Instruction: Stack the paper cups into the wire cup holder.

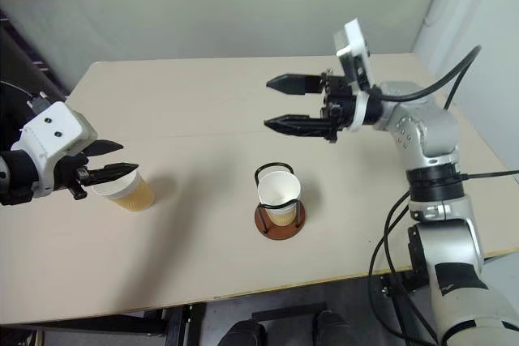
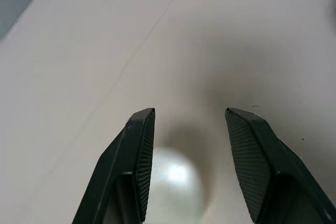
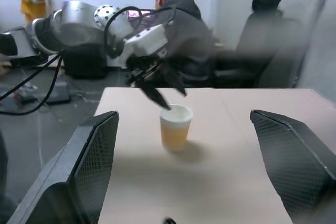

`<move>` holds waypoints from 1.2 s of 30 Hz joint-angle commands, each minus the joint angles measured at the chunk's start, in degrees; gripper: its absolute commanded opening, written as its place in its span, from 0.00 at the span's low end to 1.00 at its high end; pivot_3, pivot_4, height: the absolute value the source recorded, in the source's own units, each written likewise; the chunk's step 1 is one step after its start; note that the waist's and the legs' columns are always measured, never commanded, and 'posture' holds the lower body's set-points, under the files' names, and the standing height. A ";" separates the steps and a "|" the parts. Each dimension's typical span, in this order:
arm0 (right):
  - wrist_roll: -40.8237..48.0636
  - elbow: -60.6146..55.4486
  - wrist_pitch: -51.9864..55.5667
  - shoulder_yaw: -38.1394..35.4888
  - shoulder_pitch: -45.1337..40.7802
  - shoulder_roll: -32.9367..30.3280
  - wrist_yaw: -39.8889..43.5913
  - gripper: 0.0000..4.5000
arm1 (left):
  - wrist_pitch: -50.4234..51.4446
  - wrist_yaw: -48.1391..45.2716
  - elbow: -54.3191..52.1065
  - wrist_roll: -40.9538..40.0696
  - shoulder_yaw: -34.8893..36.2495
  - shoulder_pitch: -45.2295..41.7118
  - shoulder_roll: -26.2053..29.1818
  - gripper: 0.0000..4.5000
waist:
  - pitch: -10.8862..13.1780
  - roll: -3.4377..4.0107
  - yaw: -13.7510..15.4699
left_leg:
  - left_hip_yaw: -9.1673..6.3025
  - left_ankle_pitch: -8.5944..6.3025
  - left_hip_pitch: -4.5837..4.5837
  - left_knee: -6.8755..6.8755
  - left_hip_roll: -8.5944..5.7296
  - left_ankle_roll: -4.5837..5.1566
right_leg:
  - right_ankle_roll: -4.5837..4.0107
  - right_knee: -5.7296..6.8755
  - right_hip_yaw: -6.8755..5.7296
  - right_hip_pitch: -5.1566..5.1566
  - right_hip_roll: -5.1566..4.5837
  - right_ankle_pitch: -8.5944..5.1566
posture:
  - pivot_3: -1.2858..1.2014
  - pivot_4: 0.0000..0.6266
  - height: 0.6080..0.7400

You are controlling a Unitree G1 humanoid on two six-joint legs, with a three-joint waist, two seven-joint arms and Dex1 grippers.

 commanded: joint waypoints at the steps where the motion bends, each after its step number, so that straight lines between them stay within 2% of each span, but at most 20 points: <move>1: -0.14 -4.04 -0.06 -0.51 0.58 -0.82 -1.45 0.92 | -2.80 -0.38 2.54 5.46 -3.23 -0.35 1.54 0.51 | -0.01 -0.02 0.40 | -0.02 -0.02 -0.06 0.00 0.00 -0.02 | 0.00 0.00 -0.01 -0.07 -0.01 0.00 | 0.52 0.24 1.00; 6: -0.20 -5.67 0.75 -0.23 2.17 -2.87 -0.86 0.92 | -3.82 -1.93 5.36 9.57 -7.57 -0.13 1.02 0.51 | -0.04 -0.06 0.46 | -0.04 -0.21 -0.37 0.13 -0.08 -0.08 | 0.41 -0.06 -0.03 -0.27 -0.07 0.25 | 0.52 0.24 1.00; 12: -0.20 -6.72 1.11 -0.33 2.73 -3.85 -1.81 0.92 | -6.73 -1.75 10.46 13.79 -15.42 -5.83 -4.04 0.51 | -0.03 0.00 0.43 | -0.08 -0.20 -0.24 0.07 -0.11 -0.10 | 0.43 0.07 -0.03 -0.27 -0.11 0.27 | 0.52 0.24 1.00; 15: 0.02 -7.98 1.76 -0.33 3.30 -4.72 -1.89 0.93 | -8.39 -1.94 12.93 17.73 -18.44 -7.10 -3.90 0.36 | -0.04 -0.06 0.34 | -0.11 -0.21 -0.24 0.03 -0.10 -0.10 | 0.15 0.09 -0.03 -0.31 -0.11 0.24 | 0.52 0.24 1.00; 19: 0.35 -10.18 2.26 0.08 4.81 -6.53 -0.61 0.93 | -9.83 -2.41 14.86 19.19 -18.90 -8.02 -4.41 0.03 | -0.05 -0.07 0.31 | -0.12 -0.20 -0.30 0.12 -0.12 -0.10 | 0.22 0.05 -0.04 -0.31 -0.10 0.32 | 0.52 0.24 1.00; 20: 0.36 -10.44 2.32 0.13 4.97 -6.64 -0.68 0.93 | -10.03 -2.51 15.04 19.31 -18.83 -8.34 -4.64 0.01 | -0.05 -0.06 0.31 | -0.12 -0.20 -0.30 0.13 -0.12 -0.10 | 0.37 0.04 -0.04 -0.30 -0.10 0.41 | 0.52 0.24 1.00; 24: 0.16 -11.09 2.34 0.36 5.35 -6.66 -0.85 0.93 | -10.20 -3.04 15.02 19.36 -18.64 -9.68 -5.65 0.01 | -0.05 -0.06 0.31 | -0.12 -0.18 -0.30 0.12 -0.12 -0.11 | 0.52 0.01 -0.04 -0.30 -0.10 0.50 | 0.52 0.24 1.00; 27: 0.24 -11.43 2.46 0.36 5.50 -6.72 -0.82 0.93 | -9.68 -4.94 12.77 17.34 -17.34 -10.12 -6.04 0.01 | -0.05 -0.07 0.31 | -0.12 -0.14 -0.30 0.13 -0.12 -0.11 | 0.54 -0.01 -0.04 -0.30 -0.10 0.50 | 0.52 0.24 1.00; 31: 5.02 -17.04 7.30 -0.09 7.69 -11.21 4.84 0.93 | -2.73 -17.75 -1.10 -0.26 -9.36 -10.21 -5.15 0.01 | -0.07 -0.10 0.60 | -0.12 -0.14 -0.49 0.18 -0.12 -0.12 | 0.57 -0.08 -0.07 -0.38 -0.07 0.50 | 0.52 0.24 1.00; 34: 8.15 -23.48 9.56 -0.46 10.75 -16.63 9.51 0.93 | -0.45 -22.22 -6.10 -7.35 -6.13 -14.19 -3.58 0.01 | -0.07 -0.10 1.06 | -0.05 -0.09 -0.67 0.30 -0.14 -0.20 | 0.65 -0.08 -0.08 -0.40 -0.07 0.42 | 0.52 0.24 1.00; 36: 6.12 -25.43 7.91 0.62 13.25 -20.67 11.81 0.93 | -0.12 -24.80 -7.26 -11.82 -5.79 -18.40 -3.52 0.01 | -0.08 -0.11 1.07 | 0.00 -0.05 -0.72 0.32 -0.13 -0.30 | 0.68 -0.11 -0.07 -0.38 -0.07 0.40 | 0.52 0.24 1.00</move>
